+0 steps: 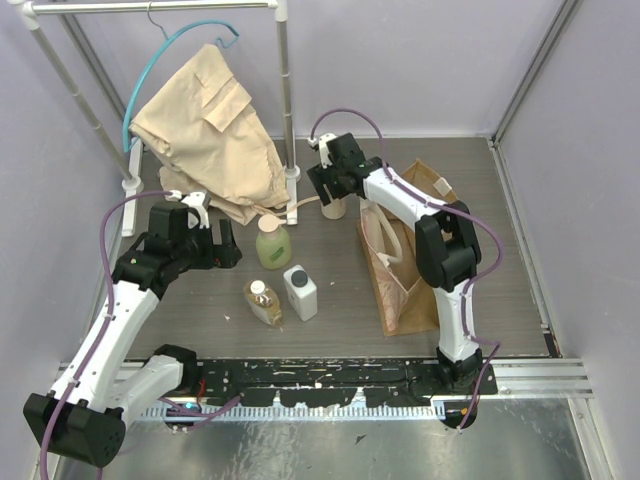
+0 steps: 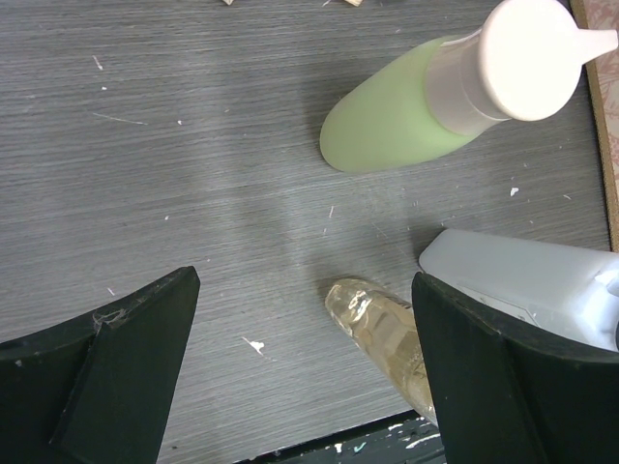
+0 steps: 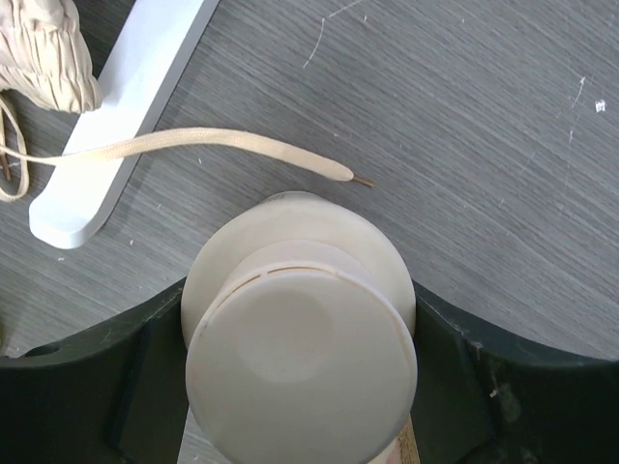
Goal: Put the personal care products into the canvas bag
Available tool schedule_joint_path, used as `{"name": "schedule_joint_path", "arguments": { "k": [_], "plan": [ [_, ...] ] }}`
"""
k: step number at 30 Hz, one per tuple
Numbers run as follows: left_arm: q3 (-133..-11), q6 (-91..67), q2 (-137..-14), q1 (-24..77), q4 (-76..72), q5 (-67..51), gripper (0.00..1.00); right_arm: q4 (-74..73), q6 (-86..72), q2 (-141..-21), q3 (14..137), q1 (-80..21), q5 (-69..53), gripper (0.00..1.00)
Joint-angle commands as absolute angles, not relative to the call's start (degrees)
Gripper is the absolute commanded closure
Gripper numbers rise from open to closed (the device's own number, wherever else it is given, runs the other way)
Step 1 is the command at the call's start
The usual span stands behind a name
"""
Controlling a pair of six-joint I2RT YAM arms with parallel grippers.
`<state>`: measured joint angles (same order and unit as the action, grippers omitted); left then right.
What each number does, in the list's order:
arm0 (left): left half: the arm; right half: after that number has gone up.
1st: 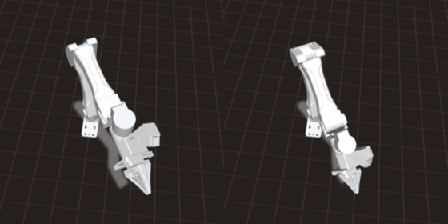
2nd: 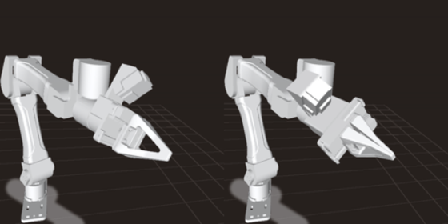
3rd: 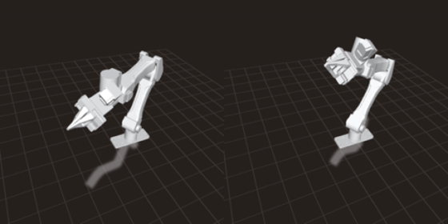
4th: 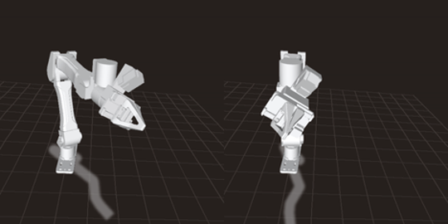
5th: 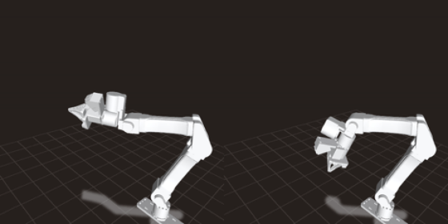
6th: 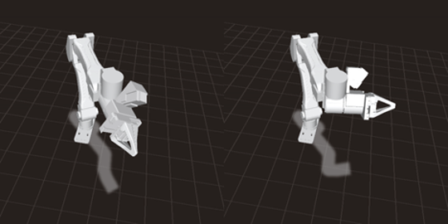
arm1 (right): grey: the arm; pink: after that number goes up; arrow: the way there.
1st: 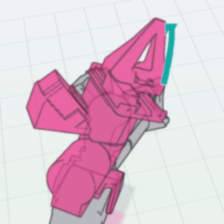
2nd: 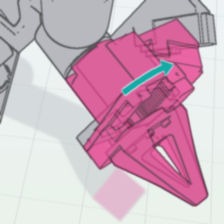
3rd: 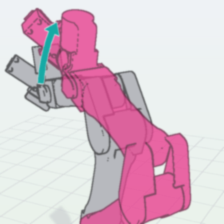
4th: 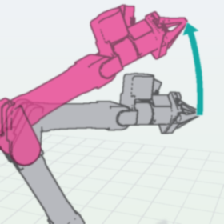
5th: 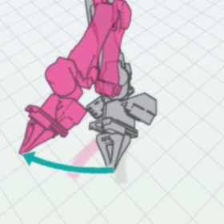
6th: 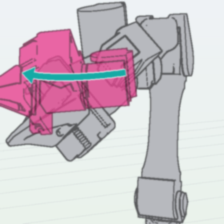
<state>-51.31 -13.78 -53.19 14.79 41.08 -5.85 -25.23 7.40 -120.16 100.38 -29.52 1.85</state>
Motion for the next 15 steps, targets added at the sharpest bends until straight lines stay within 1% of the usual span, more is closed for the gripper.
{"name": "schedule_joint_path", "arguments": {
  "k": [1,8,15],
  "plan": [
    [-50.88,-14.19,-52.35,14.78,40.39,-6.92,0.02,-22.33,7.00,-111.38,105.56,-29.71,3.26,0.99],
    [-50.95,-14.39,-51.80,14.79,40.57,-6.92,0.02,-23.01,6.29,-108.29,109.04,-29.76,2.09,0.99],
    [-50.84,-14.54,-51.25,14.79,40.78,-7.09,0.02,-21.20,4.55,-103.90,109.69,-30.09,0.45,0.99]
  ]
}}
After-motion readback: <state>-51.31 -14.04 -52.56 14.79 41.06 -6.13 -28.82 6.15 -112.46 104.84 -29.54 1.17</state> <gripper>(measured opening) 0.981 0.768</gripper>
